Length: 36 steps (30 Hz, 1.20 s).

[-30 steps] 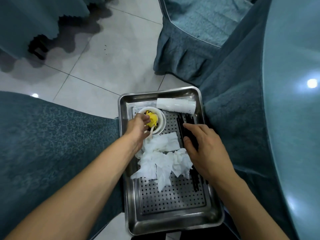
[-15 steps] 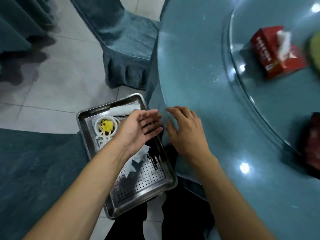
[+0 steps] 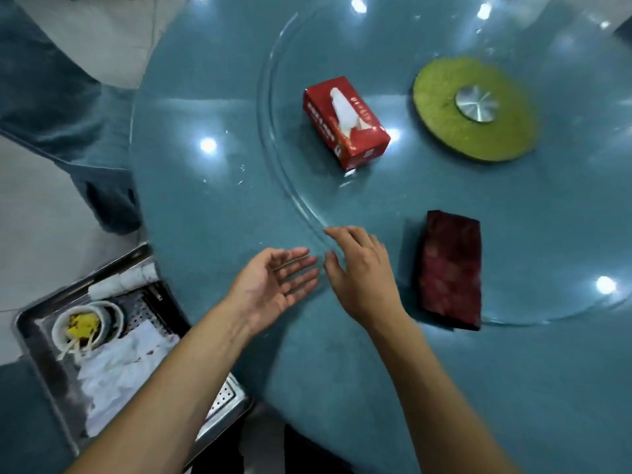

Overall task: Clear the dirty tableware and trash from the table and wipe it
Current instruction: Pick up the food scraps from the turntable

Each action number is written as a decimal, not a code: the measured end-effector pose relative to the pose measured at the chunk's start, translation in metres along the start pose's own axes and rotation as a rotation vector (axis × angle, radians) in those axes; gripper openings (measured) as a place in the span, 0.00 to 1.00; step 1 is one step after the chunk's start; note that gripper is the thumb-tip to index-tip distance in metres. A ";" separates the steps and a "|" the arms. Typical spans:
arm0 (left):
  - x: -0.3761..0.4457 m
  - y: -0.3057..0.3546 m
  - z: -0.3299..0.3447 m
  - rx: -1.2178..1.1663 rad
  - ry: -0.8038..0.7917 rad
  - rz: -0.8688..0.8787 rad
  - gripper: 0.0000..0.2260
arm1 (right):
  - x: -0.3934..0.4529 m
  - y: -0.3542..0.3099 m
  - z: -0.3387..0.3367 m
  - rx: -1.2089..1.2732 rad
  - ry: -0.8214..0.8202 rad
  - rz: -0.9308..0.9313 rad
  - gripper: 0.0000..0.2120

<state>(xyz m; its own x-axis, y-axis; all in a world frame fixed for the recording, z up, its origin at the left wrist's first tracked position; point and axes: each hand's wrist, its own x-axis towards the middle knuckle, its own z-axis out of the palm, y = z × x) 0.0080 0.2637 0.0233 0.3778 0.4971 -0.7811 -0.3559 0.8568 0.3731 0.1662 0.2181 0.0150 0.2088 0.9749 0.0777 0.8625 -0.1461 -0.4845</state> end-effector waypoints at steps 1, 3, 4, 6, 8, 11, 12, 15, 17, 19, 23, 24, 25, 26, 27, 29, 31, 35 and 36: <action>0.008 -0.005 0.015 0.003 0.005 -0.005 0.13 | 0.005 0.016 -0.008 -0.005 -0.010 0.004 0.19; 0.024 -0.015 0.043 0.013 0.009 -0.016 0.13 | 0.014 0.047 -0.020 -0.012 -0.021 0.015 0.19; 0.031 -0.020 0.056 0.020 0.013 -0.021 0.13 | 0.018 0.061 -0.024 -0.020 -0.018 0.018 0.19; 0.044 -0.027 0.080 0.041 0.031 -0.027 0.13 | 0.023 0.089 -0.029 -0.049 0.001 0.028 0.19; 0.055 -0.033 0.098 0.070 0.049 -0.029 0.13 | 0.025 0.115 -0.031 -0.071 0.012 0.066 0.17; 0.070 -0.039 0.118 0.100 0.067 -0.048 0.13 | 0.026 0.148 -0.031 -0.064 -0.007 0.138 0.17; 0.075 -0.040 0.124 0.109 0.068 -0.054 0.13 | 0.028 0.157 -0.031 -0.045 -0.020 0.157 0.17; 0.091 -0.039 0.141 0.122 0.071 -0.062 0.14 | 0.046 0.184 -0.033 -0.004 -0.008 0.173 0.17; 0.104 -0.036 0.151 0.118 0.074 -0.057 0.14 | 0.071 0.204 -0.035 0.003 0.042 0.160 0.18; 0.119 -0.030 0.160 0.112 0.074 -0.046 0.14 | 0.105 0.227 -0.038 0.009 0.088 0.142 0.19; 0.152 -0.016 0.176 0.125 0.076 -0.012 0.15 | 0.194 0.272 -0.045 -0.004 0.132 0.089 0.19; 0.159 -0.012 0.179 0.128 0.074 -0.005 0.15 | 0.218 0.281 -0.049 -0.013 0.110 0.093 0.19; 0.166 -0.008 0.182 0.129 0.071 0.001 0.15 | 0.241 0.289 -0.054 -0.031 0.078 0.101 0.19; 0.172 -0.005 0.183 0.130 0.067 0.004 0.15 | 0.264 0.295 -0.058 -0.057 0.052 0.106 0.19; 0.178 -0.003 0.184 0.129 0.060 0.005 0.15 | 0.285 0.301 -0.062 -0.083 0.037 0.106 0.20; 0.187 0.000 0.182 0.120 0.051 0.002 0.16 | 0.323 0.311 -0.066 -0.121 0.000 0.087 0.22; 0.193 -0.001 0.179 0.112 0.042 -0.003 0.17 | 0.353 0.318 -0.067 -0.157 -0.083 0.091 0.24; 0.198 -0.007 0.171 0.109 0.043 -0.011 0.20 | 0.390 0.334 -0.066 -0.261 -0.201 0.154 0.27; 0.199 -0.008 0.168 0.108 0.044 -0.011 0.21 | 0.394 0.337 -0.066 -0.278 -0.212 0.155 0.27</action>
<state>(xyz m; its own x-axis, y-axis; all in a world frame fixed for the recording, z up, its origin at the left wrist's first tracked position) 0.2300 0.3784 -0.0506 0.3422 0.4835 -0.8057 -0.2574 0.8729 0.4145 0.5701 0.5417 -0.0601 0.2720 0.9465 -0.1736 0.9263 -0.3064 -0.2193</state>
